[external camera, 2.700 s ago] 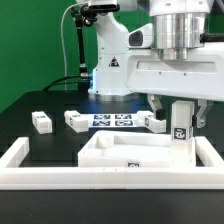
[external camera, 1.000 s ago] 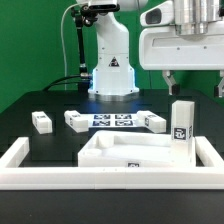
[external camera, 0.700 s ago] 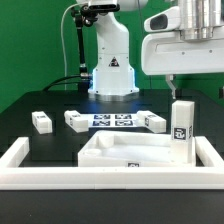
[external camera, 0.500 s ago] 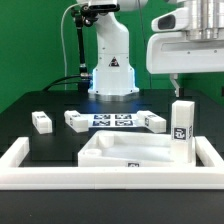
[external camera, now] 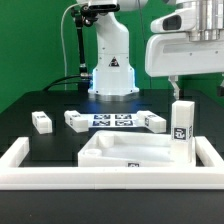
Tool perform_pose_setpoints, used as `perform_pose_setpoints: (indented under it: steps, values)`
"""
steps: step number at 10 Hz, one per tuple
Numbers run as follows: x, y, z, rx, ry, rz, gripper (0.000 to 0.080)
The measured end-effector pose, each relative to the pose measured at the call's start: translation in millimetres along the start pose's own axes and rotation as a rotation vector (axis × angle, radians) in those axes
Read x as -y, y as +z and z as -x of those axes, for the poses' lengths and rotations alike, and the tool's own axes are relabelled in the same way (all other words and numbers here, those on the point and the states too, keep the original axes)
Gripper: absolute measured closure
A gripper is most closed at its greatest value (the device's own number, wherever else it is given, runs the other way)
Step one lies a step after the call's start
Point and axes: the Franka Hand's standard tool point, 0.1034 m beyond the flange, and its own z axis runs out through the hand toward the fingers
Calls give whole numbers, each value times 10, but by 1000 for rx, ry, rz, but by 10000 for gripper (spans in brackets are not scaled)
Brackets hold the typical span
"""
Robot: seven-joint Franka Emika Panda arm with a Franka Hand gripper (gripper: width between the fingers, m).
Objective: Assemble desk
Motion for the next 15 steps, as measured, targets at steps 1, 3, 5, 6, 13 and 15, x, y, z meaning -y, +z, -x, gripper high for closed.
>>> perform_pose_setpoints:
  steps: [1,3,5,6,13,15]
  values:
    - [-53,100,259,44,-88,3,150]
    - [-109,235,575,91,-236,33,150]
    - [-110,212,535,98,-233,32,150]
    - [-112,218,534,97,-233,32,150]
    - [-146,367,1121,679,-159,57,150]
    - [-110,475,1254,821,-99,82,150]
